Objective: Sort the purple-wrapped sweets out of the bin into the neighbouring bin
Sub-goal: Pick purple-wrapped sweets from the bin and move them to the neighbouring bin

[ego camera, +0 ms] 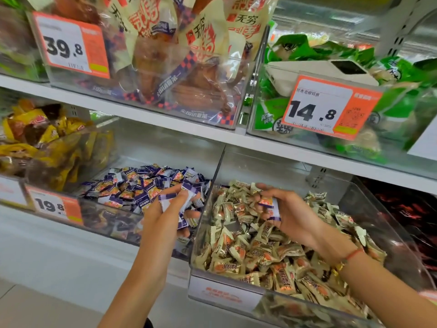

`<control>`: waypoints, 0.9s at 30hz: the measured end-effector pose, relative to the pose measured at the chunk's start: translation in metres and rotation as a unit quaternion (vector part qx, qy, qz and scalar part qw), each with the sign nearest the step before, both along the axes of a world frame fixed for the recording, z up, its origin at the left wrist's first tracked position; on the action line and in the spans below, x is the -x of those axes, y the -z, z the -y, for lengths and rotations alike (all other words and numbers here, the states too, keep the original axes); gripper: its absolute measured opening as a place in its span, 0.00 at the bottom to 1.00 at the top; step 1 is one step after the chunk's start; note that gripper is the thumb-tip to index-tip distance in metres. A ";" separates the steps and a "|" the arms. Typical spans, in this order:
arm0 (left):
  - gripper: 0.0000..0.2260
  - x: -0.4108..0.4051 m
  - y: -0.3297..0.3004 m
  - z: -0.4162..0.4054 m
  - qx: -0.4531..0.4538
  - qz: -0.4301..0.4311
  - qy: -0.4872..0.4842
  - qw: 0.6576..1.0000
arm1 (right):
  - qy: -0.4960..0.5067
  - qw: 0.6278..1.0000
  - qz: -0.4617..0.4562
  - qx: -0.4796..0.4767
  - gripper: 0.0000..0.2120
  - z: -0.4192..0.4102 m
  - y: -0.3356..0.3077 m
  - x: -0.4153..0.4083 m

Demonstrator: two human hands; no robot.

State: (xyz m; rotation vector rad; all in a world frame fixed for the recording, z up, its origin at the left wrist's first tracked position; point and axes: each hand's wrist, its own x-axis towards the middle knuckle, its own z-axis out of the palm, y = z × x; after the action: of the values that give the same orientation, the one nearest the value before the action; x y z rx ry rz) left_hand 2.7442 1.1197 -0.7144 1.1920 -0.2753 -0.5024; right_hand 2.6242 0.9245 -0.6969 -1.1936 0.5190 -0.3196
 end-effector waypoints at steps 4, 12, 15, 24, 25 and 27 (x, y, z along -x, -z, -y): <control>0.03 0.002 -0.001 -0.003 0.008 -0.002 -0.006 1.000 | -0.016 1.000 -0.006 -0.022 0.14 0.006 -0.009 -0.002; 0.03 0.004 -0.002 -0.003 0.006 0.001 -0.008 1.000 | -0.103 0.760 -0.237 0.597 0.09 0.024 0.004 -0.020; 0.03 0.004 0.000 -0.002 0.005 -0.002 -0.009 1.000 | -0.148 0.634 -0.305 0.695 0.10 0.016 0.011 -0.032; 0.04 0.007 -0.001 -0.002 0.010 0.008 -0.004 1.000 | -0.128 0.714 -0.306 0.617 0.17 0.024 0.024 -0.057; 0.04 0.007 -0.001 -0.002 0.009 0.009 -0.005 1.000 | -0.131 0.772 -0.273 0.558 0.18 0.022 0.015 -0.057; 0.04 0.008 0.000 -0.001 0.012 0.010 -0.005 1.000 | -0.158 0.829 -0.233 0.482 0.19 0.018 0.000 -0.055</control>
State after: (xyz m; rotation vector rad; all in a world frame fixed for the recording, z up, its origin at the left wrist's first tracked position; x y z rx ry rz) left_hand 2.7367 1.1209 -0.7141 1.1750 -0.2923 -0.4771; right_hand 2.6787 0.9064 -0.6965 -2.3550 0.5775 0.0361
